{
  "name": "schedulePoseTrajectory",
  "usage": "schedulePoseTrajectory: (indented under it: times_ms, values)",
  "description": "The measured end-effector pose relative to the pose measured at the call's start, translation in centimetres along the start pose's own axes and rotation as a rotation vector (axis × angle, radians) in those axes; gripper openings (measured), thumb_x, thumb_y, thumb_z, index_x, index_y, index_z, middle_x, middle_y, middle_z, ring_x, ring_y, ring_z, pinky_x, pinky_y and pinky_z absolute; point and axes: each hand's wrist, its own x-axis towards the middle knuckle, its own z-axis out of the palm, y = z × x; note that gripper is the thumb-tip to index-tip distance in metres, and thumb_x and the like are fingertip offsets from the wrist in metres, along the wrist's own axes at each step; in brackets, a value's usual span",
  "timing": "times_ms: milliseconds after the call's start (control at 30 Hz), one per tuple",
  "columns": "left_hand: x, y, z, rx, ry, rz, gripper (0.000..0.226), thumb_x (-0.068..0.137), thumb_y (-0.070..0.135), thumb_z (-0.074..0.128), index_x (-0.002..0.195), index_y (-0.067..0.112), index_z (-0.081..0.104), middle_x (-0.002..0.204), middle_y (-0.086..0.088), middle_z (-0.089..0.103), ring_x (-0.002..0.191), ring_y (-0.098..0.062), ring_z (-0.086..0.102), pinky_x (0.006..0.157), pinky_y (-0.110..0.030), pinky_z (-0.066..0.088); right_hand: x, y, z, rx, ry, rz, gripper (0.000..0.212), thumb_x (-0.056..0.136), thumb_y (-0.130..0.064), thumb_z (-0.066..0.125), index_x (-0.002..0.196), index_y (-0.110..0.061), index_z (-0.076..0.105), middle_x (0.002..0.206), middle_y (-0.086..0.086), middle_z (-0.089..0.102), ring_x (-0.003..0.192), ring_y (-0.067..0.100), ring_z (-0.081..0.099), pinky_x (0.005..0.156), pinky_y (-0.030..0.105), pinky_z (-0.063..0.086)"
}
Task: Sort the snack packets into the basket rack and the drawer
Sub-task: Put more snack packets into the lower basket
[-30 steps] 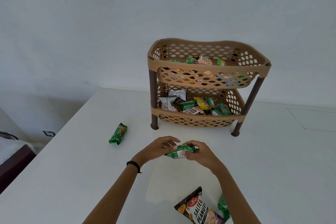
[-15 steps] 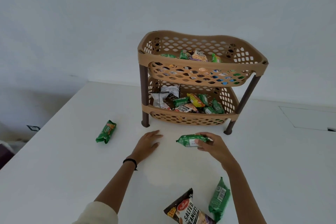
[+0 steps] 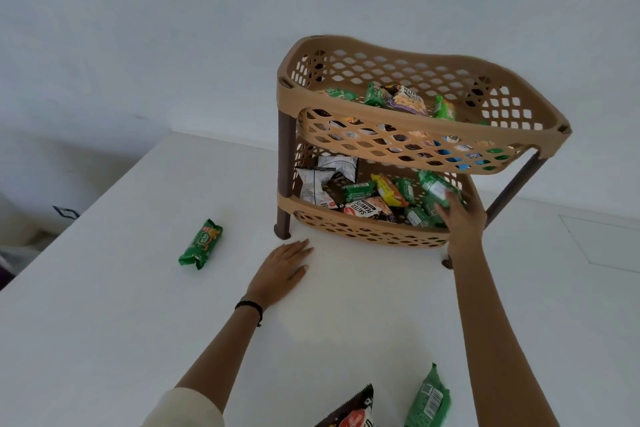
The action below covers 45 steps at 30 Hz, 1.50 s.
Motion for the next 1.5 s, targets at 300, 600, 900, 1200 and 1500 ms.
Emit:
schedulePoseTrajectory:
  times_ms: [300,600,900,1200,1500]
  values:
    - [0.0,0.0,-0.1,0.0,-0.009,-0.007,0.047,0.1,0.036,0.032,0.146,0.027,0.029,0.156,0.009,0.023,0.143,-0.009,0.021,0.12,-0.029,0.015,7.2,1.5,2.7,-0.288,0.196,0.069,0.047,0.083,-0.018,0.069,0.123,-0.008,0.047,0.122,0.01,0.059,0.11,0.022,0.06,0.091,0.036,0.054]
    - [0.1,0.1,-0.3,-0.014,-0.011,-0.011,0.047,0.1,0.036,0.032,0.146,0.027,0.029,0.156,0.01,0.023,0.143,-0.008,0.02,0.12,-0.03,0.016,9.9,3.2,3.7,-0.843,0.085,-0.014,0.037,0.085,0.006,0.052,0.121,-0.002,0.049,0.135,0.02,0.041,0.112,0.032,0.053,0.076,0.029,0.041]
    - [0.0,0.2,-0.2,-0.004,-0.016,-0.029,0.047,0.1,0.037,0.032,0.146,0.028,0.029,0.155,0.011,0.024,0.143,-0.008,0.021,0.119,-0.029,0.016,10.3,3.8,3.7,-0.991,-0.18,0.065,0.034,0.085,0.007,0.048,0.118,0.0,0.051,0.122,0.022,0.055,0.094,0.03,0.059,0.056,0.025,0.042]
    - [-0.1,0.3,-0.1,-0.002,-0.018,-0.04,0.047,0.101,0.035,0.032,0.146,0.027,0.028,0.156,0.01,0.023,0.143,-0.008,0.021,0.12,-0.03,0.015,9.2,3.9,4.2,-1.172,-0.077,0.12,0.043,0.087,-0.009,0.057,0.128,-0.004,0.047,0.153,0.016,0.009,0.138,0.034,0.02,0.105,0.048,0.035]
    - [-0.4,0.7,-0.4,0.011,-0.006,-0.045,0.046,0.101,0.033,0.031,0.146,0.026,0.028,0.156,0.008,0.023,0.143,-0.008,0.021,0.119,-0.028,0.012,2.1,-0.7,2.7,-0.384,-0.077,-0.371,0.021,0.088,-0.002,0.054,0.107,-0.005,0.062,0.096,-0.003,0.068,0.086,0.012,0.064,0.077,0.026,0.056]
